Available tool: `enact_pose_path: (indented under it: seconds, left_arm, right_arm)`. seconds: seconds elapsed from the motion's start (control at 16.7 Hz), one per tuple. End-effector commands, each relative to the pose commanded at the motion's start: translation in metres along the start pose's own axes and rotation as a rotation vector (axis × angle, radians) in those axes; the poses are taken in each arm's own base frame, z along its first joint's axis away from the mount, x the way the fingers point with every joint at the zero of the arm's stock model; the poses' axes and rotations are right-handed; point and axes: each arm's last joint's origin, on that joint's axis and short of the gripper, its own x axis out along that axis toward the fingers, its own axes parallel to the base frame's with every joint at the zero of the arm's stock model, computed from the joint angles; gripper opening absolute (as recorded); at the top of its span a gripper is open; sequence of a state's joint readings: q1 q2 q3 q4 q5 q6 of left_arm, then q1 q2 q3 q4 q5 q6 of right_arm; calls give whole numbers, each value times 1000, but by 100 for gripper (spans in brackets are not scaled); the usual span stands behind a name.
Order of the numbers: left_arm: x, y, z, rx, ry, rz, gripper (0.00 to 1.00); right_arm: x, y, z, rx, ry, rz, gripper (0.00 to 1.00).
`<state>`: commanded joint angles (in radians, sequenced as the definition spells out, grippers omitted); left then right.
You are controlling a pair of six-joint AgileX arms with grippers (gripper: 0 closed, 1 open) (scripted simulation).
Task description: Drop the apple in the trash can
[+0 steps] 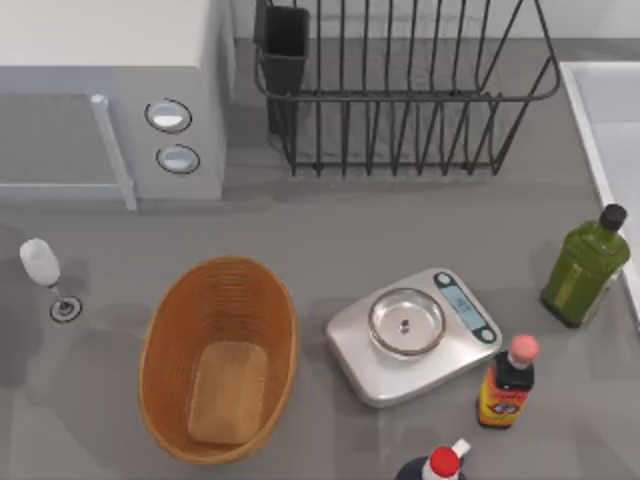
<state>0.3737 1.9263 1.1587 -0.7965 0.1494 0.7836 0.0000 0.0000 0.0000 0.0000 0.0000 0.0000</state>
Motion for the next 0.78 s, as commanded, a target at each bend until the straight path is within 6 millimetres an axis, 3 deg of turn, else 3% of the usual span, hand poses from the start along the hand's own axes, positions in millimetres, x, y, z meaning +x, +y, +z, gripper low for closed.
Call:
enact_pose_path:
  seconds: [0.18,0.6,0.78]
  left_arm:
    - [-23,-1,-2,-36,31,-18,0]
    - [-112,-2,6,-38,-18,30,0]
    - [-135,-8,17,13,-46,42,0]
  right_arm:
    - [0,0,0,0,0,0,100]
    - [0,0,0,0,0,0,100]
    - [0,0,0,0,0,0,100]
